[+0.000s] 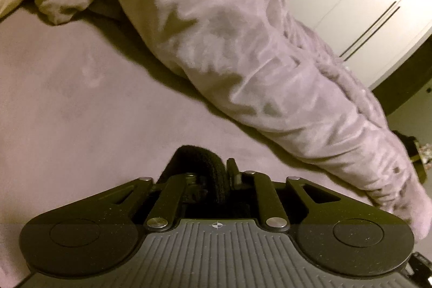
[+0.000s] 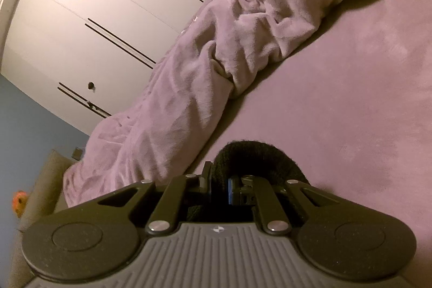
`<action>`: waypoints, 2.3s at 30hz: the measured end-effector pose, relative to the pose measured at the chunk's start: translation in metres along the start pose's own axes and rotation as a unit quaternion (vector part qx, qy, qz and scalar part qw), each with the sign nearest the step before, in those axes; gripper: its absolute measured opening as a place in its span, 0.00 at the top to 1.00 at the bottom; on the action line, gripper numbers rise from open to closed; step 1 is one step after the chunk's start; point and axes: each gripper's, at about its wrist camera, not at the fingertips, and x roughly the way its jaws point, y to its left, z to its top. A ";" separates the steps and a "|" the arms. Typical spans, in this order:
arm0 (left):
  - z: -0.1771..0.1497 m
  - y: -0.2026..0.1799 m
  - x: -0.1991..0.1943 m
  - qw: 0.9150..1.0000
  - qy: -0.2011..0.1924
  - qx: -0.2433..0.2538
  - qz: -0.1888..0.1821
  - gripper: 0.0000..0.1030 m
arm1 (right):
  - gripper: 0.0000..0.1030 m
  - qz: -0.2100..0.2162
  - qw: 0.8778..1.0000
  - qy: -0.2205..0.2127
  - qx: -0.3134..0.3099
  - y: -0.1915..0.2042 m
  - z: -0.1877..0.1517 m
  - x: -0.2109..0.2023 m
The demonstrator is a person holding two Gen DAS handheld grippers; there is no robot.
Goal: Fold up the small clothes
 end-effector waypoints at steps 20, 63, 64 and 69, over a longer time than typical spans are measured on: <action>-0.149 -0.004 -0.091 0.993 -0.057 0.015 0.104 0.08 | 0.46 0.011 0.950 0.077 -0.301 0.106 -0.139 -0.004; -0.138 -0.056 -0.039 0.967 -0.068 0.187 0.159 0.06 | 0.59 -0.109 0.935 -0.023 -0.337 0.070 -0.112 -0.022; -0.136 -0.059 -0.032 0.969 -0.068 0.188 0.148 0.06 | 0.55 -0.105 0.937 -0.021 -0.333 0.064 -0.107 -0.022; -0.135 -0.084 -0.003 0.967 -0.059 0.205 0.139 0.06 | 0.36 -0.100 0.945 -0.021 -0.310 0.047 -0.100 -0.016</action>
